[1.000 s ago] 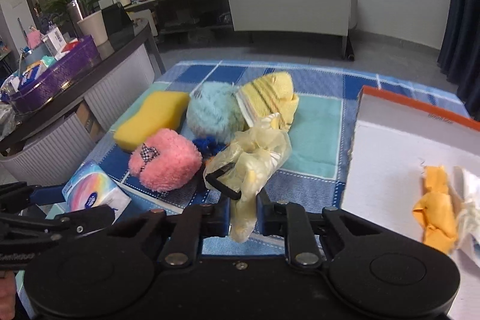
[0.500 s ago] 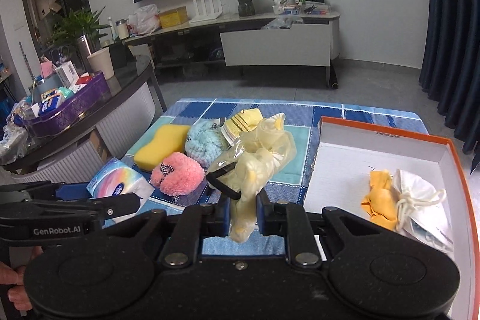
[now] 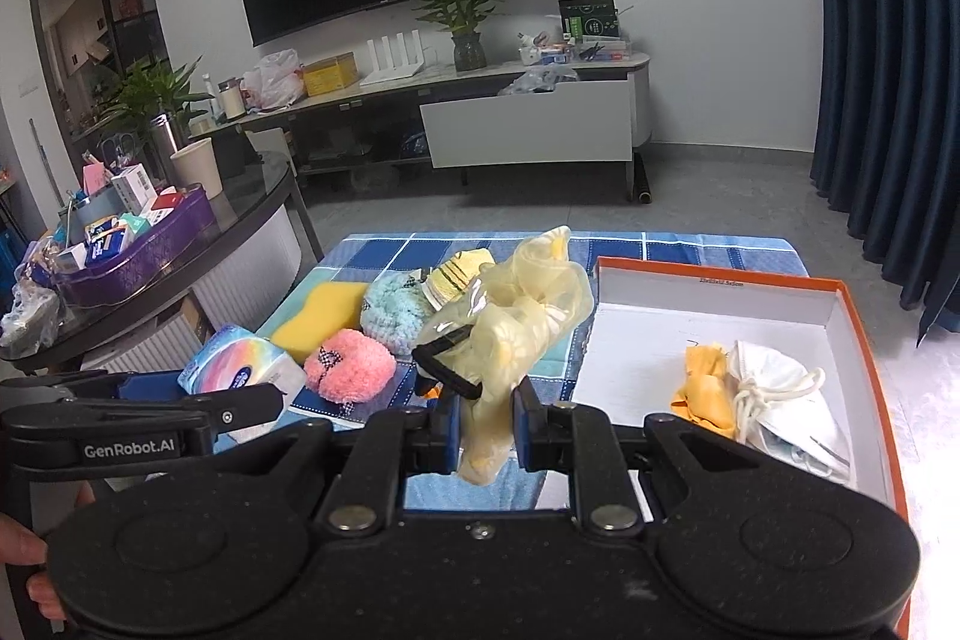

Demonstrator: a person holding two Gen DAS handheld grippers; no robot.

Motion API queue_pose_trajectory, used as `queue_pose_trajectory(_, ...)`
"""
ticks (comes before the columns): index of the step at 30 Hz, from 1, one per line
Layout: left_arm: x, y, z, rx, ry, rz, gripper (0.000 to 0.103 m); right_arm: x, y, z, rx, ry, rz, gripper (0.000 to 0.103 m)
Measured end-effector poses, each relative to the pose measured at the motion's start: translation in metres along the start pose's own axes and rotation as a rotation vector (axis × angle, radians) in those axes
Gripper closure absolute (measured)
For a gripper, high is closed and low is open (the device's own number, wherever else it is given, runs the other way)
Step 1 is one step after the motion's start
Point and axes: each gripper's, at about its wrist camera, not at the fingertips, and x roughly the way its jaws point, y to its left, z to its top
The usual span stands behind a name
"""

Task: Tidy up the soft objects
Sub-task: 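Carry the tissue pack with the left tool while the right tool carries the mesh bag to the box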

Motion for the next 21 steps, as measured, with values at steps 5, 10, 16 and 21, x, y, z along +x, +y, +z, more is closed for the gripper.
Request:
queue_pose_trajectory(5,-0.003,-0.005,0.0,0.0,-0.001,-0.015,0.024,-0.011,-0.003,-0.001,0.012,-0.014,-0.013,0.081)
queue_pose_trajectory(10,-0.004,-0.016,0.0,0.018,0.003,-0.028,0.024,-0.02,-0.006,-0.003,0.017,-0.02,-0.022,0.081)
queue_pose_trajectory(16,-0.004,-0.028,-0.001,0.034,0.009,-0.044,0.024,-0.027,-0.013,-0.007,0.037,-0.026,-0.039,0.081)
queue_pose_trajectory(21,-0.003,-0.038,0.0,0.049,0.011,-0.056,0.024,-0.032,-0.019,-0.008,0.051,-0.036,-0.051,0.081)
